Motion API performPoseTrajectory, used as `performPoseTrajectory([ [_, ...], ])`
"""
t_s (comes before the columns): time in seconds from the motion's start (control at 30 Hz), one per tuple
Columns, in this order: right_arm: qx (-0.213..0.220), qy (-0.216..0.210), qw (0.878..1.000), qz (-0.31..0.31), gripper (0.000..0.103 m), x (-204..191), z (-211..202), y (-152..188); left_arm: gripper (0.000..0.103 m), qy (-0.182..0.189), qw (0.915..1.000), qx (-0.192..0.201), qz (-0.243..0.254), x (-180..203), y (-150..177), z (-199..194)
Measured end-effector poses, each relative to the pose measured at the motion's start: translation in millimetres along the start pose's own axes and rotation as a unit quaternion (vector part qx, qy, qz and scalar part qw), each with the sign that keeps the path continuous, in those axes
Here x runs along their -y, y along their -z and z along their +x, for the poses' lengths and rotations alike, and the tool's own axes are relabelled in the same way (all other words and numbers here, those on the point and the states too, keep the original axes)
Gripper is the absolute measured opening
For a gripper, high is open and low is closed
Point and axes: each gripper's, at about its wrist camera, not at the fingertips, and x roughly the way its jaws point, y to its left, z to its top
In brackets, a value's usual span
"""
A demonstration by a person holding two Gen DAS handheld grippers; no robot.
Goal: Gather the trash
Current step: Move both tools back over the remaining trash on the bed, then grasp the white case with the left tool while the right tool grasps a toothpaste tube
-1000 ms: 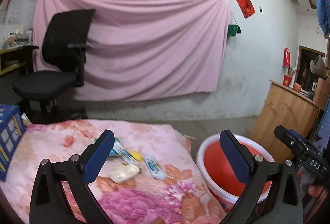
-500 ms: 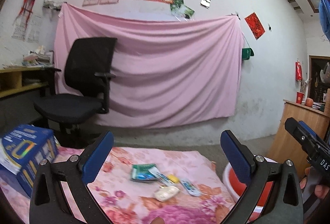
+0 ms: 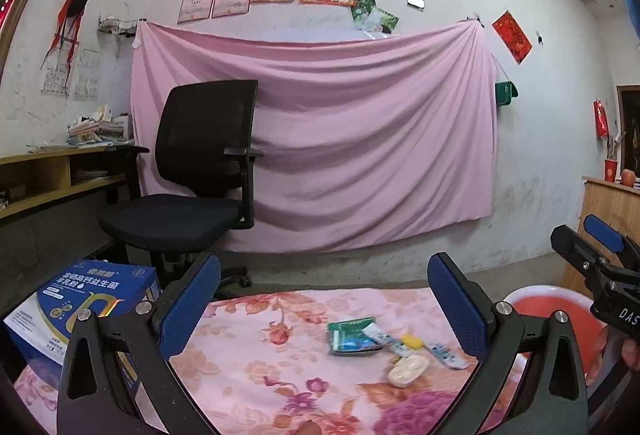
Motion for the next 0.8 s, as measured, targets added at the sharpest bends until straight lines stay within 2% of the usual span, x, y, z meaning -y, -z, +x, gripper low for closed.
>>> performPoseTrajectory([
  [0.23, -0.079, 0.000, 0.997, 0.004, 0.103, -1.8, 30.3, 17.2, 0.102, 0.021, 0.9961, -0.085, -0.003, -7.7, 19.3, 37.2],
  [0.43, -0.168, -0.011, 0.986, 0.009, 0.103, 9.1, 56.5, 33.6, 0.100, 0.053, 0.9846, -0.166, -0.006, -3.1, 35.0, 69.7],
  [0.53, -0.221, -0.020, 0.975, 0.011, 0.093, 13.6, 69.2, 45.0, 0.085, 0.084, 0.9752, -0.205, -0.006, 1.4, 43.6, 82.2],
  [0.6, -0.252, -0.024, 0.967, 0.009, 0.086, 13.7, 77.1, 53.1, 0.071, 0.107, 0.9664, -0.234, -0.004, 5.7, 48.8, 91.6],
  [0.67, -0.283, -0.032, 0.959, 0.005, 0.076, 12.4, 83.9, 62.3, 0.065, 0.130, 0.9571, -0.259, -0.002, 10.8, 53.6, 100.2],
  [0.7, -0.299, -0.036, 0.954, 0.004, 0.074, 11.9, 86.7, 66.7, 0.059, 0.141, 0.9524, -0.271, 0.001, 13.3, 57.0, 103.8],
  [0.8, -0.341, -0.054, 0.938, 0.012, 0.068, 10.8, 96.4, 79.4, 0.052, 0.166, 0.9394, -0.300, 0.013, 23.0, 64.3, 112.0],
])
